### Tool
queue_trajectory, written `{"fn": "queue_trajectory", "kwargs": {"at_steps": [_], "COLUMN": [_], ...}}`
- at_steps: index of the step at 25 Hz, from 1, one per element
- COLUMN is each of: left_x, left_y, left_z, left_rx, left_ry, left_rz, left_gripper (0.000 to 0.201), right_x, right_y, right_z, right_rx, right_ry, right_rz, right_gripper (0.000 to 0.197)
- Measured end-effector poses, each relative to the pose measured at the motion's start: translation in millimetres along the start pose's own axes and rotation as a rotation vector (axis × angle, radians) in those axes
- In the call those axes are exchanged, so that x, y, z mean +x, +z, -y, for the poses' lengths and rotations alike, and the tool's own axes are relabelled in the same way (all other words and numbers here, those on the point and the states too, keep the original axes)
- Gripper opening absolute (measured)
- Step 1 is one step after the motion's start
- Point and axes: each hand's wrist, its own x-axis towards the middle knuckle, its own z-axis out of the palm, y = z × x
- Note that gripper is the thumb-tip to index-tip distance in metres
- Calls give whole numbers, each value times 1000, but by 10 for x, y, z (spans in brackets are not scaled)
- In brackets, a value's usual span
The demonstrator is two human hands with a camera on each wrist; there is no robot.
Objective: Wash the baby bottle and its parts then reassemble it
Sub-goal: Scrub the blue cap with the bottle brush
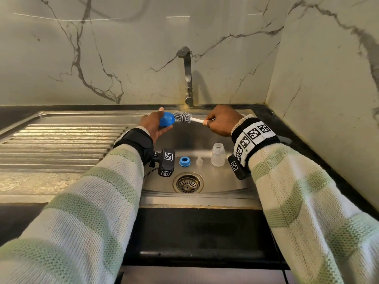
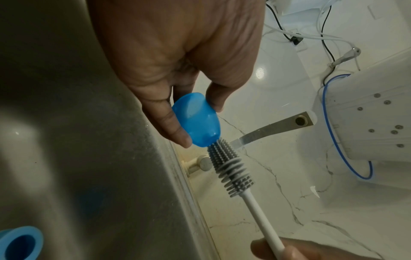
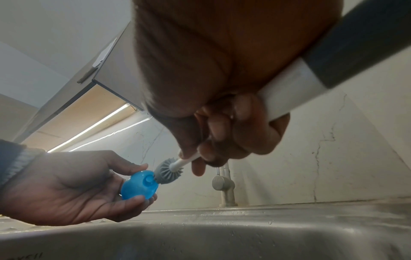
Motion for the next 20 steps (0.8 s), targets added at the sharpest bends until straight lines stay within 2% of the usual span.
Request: {"fn": "queue_trajectory", "kwargs": {"at_steps": [10, 16, 20], "left_x": [10, -12, -46], "left_y": [-9, -11, 17], "left_z": [1, -8, -13], "left_rx": [11, 19, 52], "left_ry": [3, -7, -48], "left_rz": [-32, -3, 31], "left_gripper": [51, 54, 52], "right_x": [6, 25, 33], "right_y": [21, 38, 2], "right_z": [0, -7, -41], "right_rx": [7, -40, -32], "right_ry": [-16, 12, 67], "right_rz": [72, 56, -62], "right_gripper": [25, 25, 25]}}
